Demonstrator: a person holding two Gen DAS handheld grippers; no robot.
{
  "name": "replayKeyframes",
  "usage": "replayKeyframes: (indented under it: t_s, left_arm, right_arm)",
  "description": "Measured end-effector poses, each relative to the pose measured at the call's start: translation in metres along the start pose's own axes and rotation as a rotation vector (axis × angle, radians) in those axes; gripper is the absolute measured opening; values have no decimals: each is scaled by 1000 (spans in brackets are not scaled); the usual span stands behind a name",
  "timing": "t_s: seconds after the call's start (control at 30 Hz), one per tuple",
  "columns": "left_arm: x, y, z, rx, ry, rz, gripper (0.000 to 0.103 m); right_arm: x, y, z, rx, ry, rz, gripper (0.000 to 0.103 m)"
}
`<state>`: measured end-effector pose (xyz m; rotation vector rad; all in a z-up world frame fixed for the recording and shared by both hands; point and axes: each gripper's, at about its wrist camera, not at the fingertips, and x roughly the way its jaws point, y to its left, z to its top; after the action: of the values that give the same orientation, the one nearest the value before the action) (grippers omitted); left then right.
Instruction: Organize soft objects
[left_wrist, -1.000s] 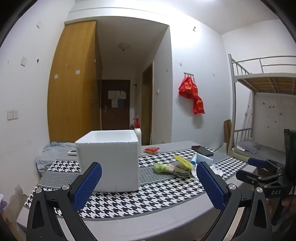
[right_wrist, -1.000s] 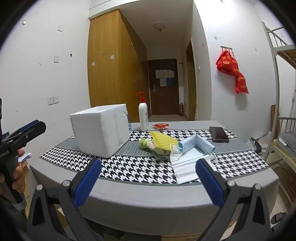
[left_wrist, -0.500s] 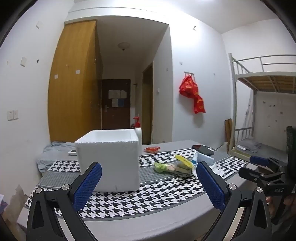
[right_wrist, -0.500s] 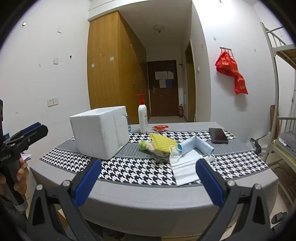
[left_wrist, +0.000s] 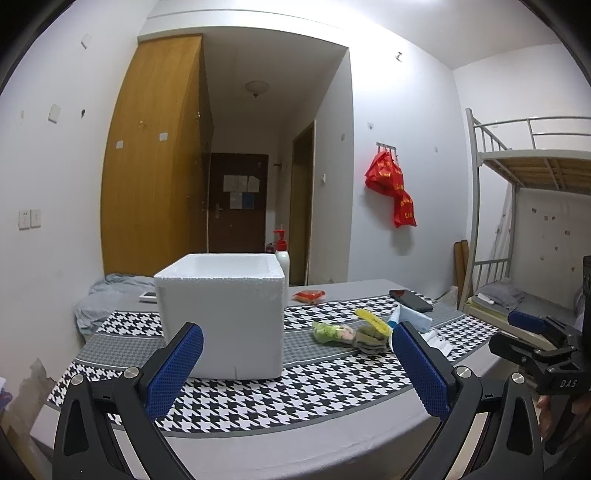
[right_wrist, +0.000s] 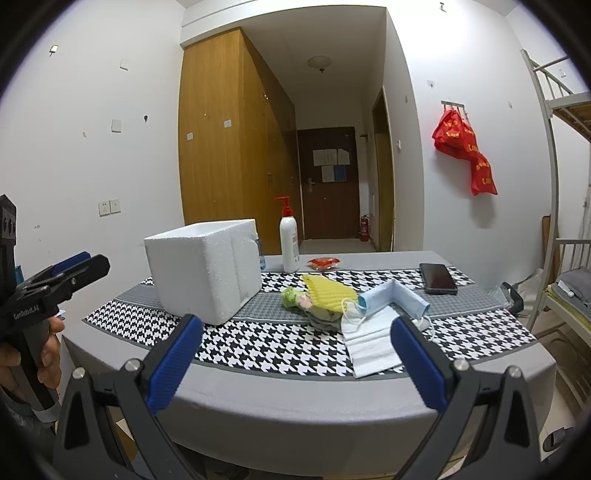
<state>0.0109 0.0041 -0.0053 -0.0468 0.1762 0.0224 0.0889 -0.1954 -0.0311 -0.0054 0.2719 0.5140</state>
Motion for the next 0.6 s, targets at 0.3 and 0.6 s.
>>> replayKeyframes:
  t_s: [0.3,0.6]
  left_arm:
    - [-1,-1,0,4,-1,8,102]
    - [-2,0,2,1,8,7,102]
  right_arm:
    - [-3,2,1,3,-19,4,103]
    - [-2,5,2,-2,-16,13,103]
